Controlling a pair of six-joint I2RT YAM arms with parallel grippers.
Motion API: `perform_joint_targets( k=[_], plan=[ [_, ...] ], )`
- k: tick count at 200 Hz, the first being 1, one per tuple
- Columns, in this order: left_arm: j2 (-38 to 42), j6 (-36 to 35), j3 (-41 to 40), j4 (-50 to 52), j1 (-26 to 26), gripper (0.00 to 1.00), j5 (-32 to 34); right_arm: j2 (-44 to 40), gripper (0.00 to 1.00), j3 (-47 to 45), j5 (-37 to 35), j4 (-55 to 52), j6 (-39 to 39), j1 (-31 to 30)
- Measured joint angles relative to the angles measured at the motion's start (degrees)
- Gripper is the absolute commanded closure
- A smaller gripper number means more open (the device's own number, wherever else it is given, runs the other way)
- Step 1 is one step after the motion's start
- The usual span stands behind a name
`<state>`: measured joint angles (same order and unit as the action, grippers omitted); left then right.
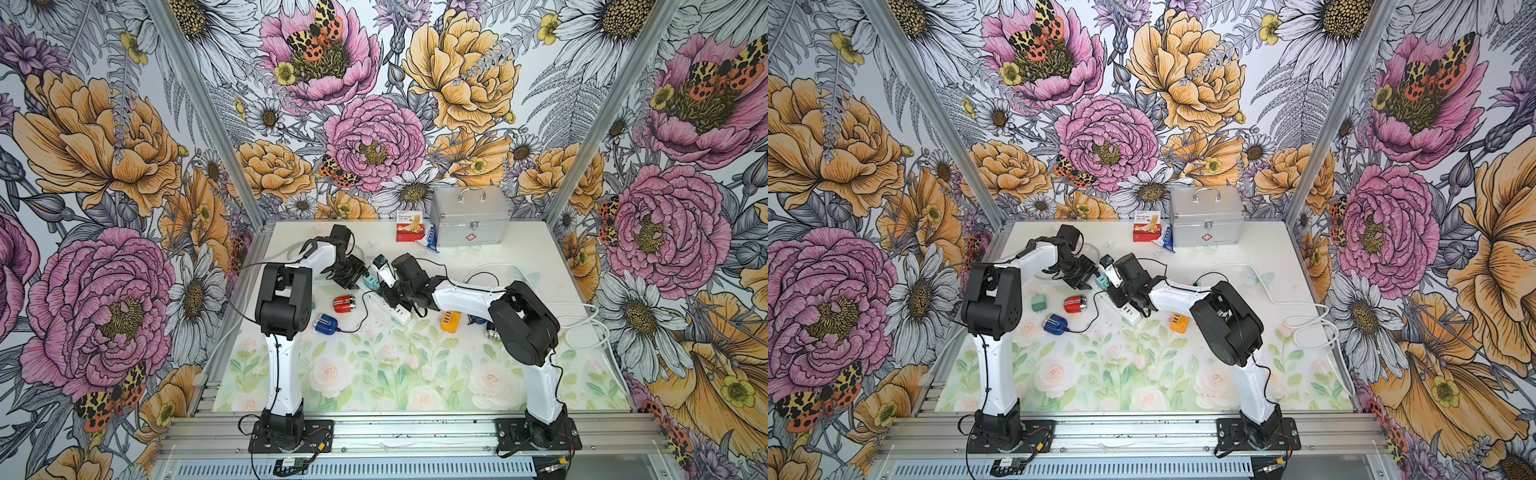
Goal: Unplug the electric shaver
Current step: Remove the plug from the socket.
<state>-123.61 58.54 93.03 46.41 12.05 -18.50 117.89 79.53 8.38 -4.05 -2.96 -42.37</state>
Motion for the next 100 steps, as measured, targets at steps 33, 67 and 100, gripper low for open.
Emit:
perform_joint_targets(
  k=[33, 67, 100],
  plan=[
    [-0.3, -0.2, 0.5, 0.5, 0.0, 0.68, 0.0, -0.2, 0.93, -0.6, -5.8, 0.3, 3.8, -2.4],
    [-0.3, -0.4, 0.6, 1.0, 0.2, 0.68, 0.0, -0.4, 0.94, -1.0, -15.6, 0.5, 8.5, -6.1],
    [-0.3, -0.4, 0.6, 1.0, 0.4, 0.68, 0.0, -0.8, 0.94, -1.5, -16.0, 0.4, 8.6, -6.1]
  ],
)
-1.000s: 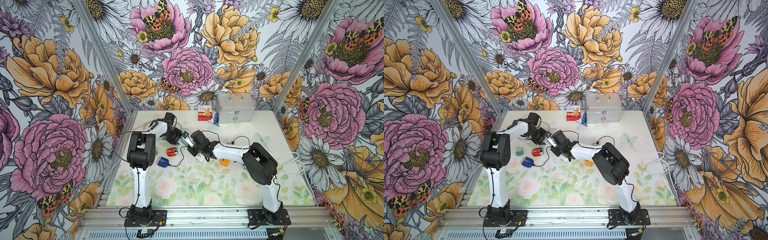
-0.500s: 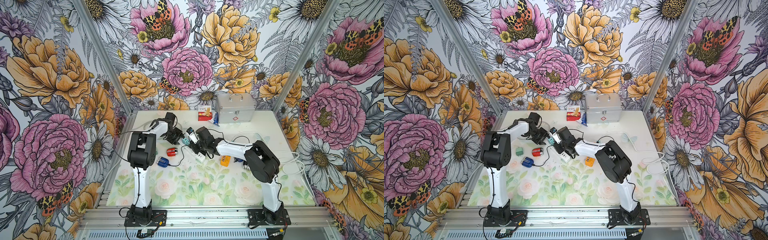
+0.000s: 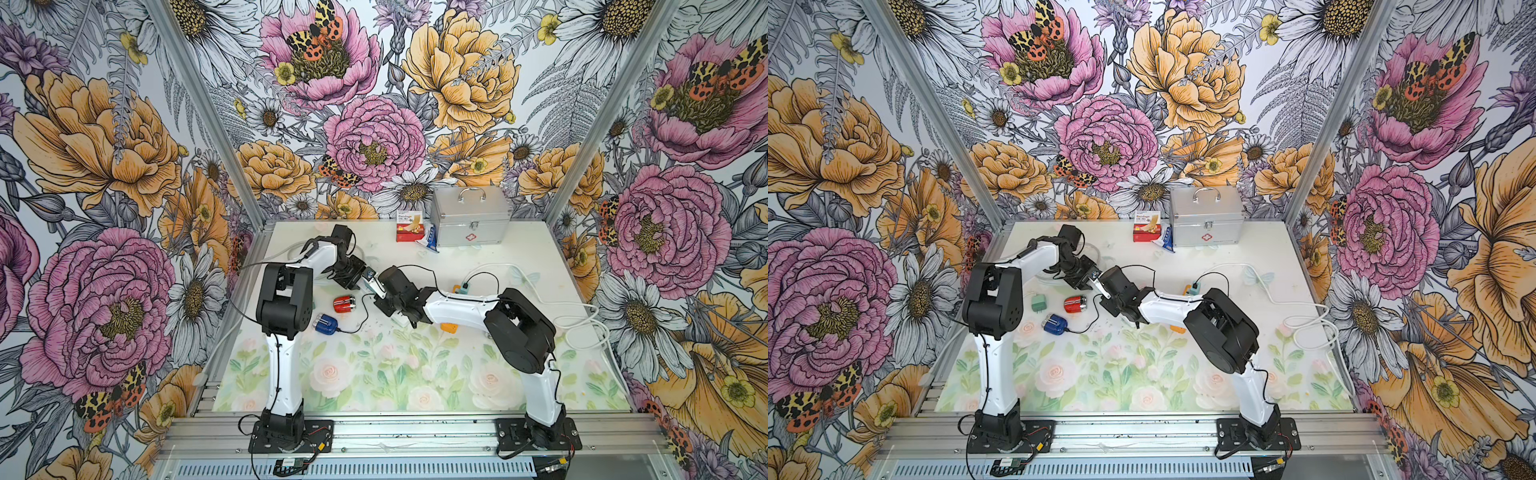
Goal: Unplug the electric shaver
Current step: Remove the plug from the socket.
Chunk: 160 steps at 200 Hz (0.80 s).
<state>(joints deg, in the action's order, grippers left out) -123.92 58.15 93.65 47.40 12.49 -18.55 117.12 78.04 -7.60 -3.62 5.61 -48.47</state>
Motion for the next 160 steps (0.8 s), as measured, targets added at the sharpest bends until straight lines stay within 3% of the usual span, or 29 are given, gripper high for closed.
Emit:
perform_joint_targets(
  k=[40, 59, 127, 160],
  plan=[
    [0.0, 0.1, 0.0, 0.0, 0.1, 0.68, -0.1, -0.7, 0.94, 0.0, 12.1, -0.5, -7.3, 4.7],
    [0.0, 0.2, 0.0, 0.0, 0.2, 0.68, 0.0, -0.7, 0.95, 0.0, 14.1, -0.7, -9.1, 5.4],
    [0.0, -0.2, 0.0, 0.5, 0.4, 0.69, -0.2, -1.0, 0.97, 0.0, -0.1, -1.9, -2.8, -0.3],
    [0.0, -0.2, 0.0, 0.6, 0.5, 0.69, -0.5, -1.2, 0.96, 0.0, -1.3, -2.4, -1.7, -0.7]
  ],
)
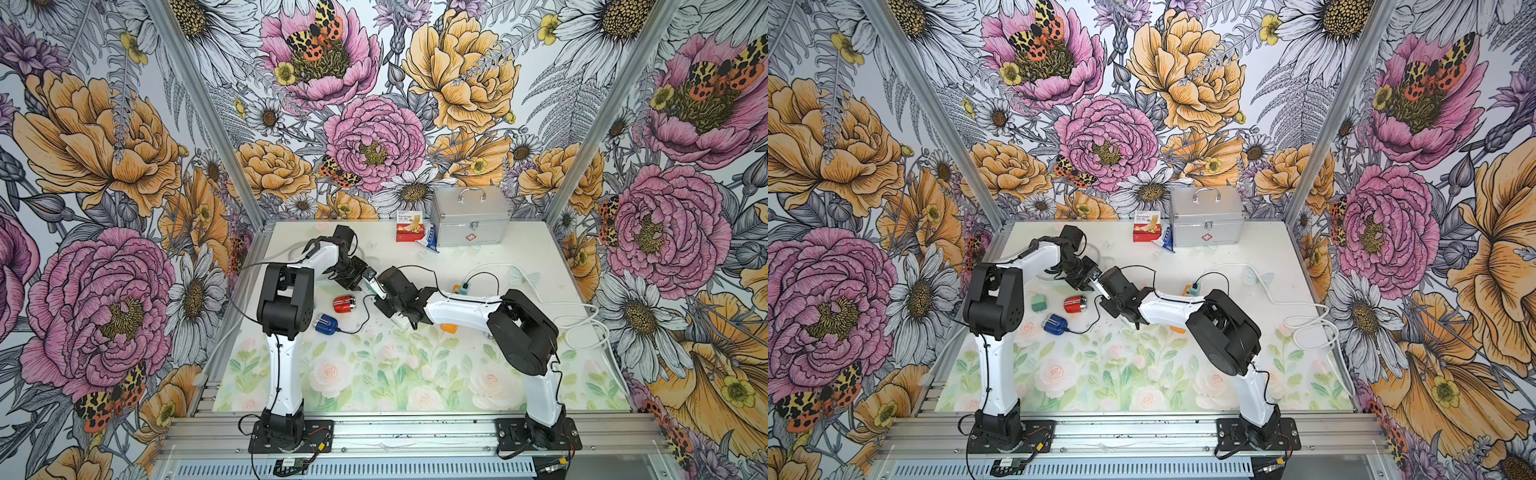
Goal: Unplug the electric shaver
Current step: Remove the plug from the socket.
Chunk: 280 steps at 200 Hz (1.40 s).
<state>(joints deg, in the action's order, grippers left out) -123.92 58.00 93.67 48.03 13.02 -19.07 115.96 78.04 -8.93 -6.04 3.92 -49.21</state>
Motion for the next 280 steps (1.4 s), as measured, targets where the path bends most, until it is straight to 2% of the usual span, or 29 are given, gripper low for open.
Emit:
perform_joint_targets(
  k=[59, 78, 128, 150, 173, 214, 280],
  plan=[
    [0.0, 0.2, 0.0, 0.0, 0.0, 0.69, -0.1, -0.5, 0.96, 0.0, 17.2, -0.6, -6.7, 6.6],
    [0.0, 0.1, 0.0, 0.0, 0.0, 0.69, -0.1, -0.5, 0.98, 0.0, 16.1, -0.7, -6.9, 6.1],
    [-0.1, 0.2, 0.0, 0.2, 0.0, 0.69, -0.2, -0.9, 0.98, 0.0, 0.9, -1.0, -0.5, 0.3],
    [-0.2, 0.6, 0.1, 0.2, 0.0, 0.69, -0.3, -1.9, 0.98, 0.0, -1.4, -1.1, 0.9, -1.5],
    [-0.2, 0.7, 0.1, 0.2, 0.0, 0.69, -0.3, -2.8, 0.98, 0.0, 2.0, -1.1, 0.2, -1.5],
    [-0.2, 0.8, 0.2, 0.2, 0.0, 0.69, -0.3, -3.5, 0.94, -0.3, 12.1, -1.5, -3.0, 2.8],
    [-0.2, 0.8, 0.3, 0.2, 0.0, 0.69, -0.3, -3.5, 0.87, -1.0, 15.3, -3.9, -3.2, 3.8]
  ],
)
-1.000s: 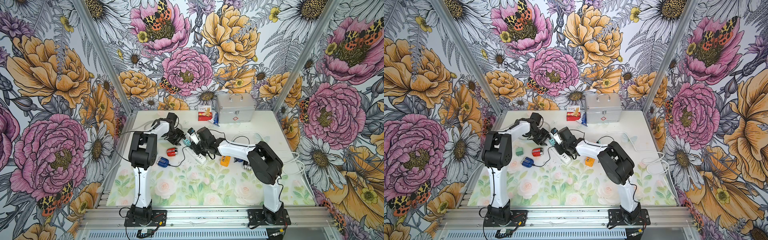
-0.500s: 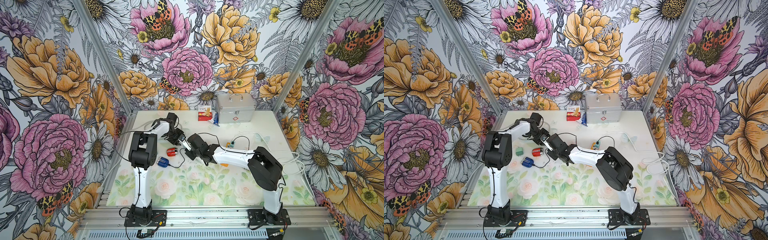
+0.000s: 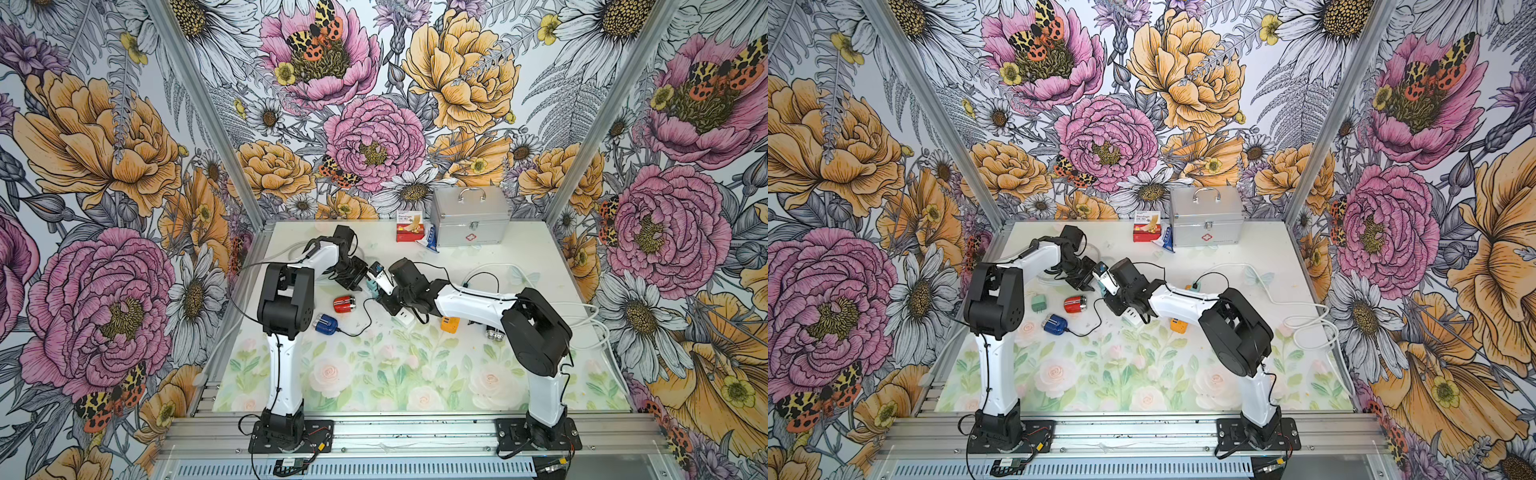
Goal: Unplug the electric shaver
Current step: Remove the plug from the socket.
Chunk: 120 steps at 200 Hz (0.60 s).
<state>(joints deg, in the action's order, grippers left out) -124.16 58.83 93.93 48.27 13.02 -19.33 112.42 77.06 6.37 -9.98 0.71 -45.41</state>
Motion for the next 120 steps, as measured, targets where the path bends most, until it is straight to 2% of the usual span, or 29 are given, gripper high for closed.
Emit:
perform_joint_targets(
  k=[120],
  plan=[
    [-0.5, 0.0, 0.9, 0.3, 0.2, 0.68, 0.2, -3.3, 0.82, -6.1, 3.3, -0.5, 0.4, 2.3]
  ],
)
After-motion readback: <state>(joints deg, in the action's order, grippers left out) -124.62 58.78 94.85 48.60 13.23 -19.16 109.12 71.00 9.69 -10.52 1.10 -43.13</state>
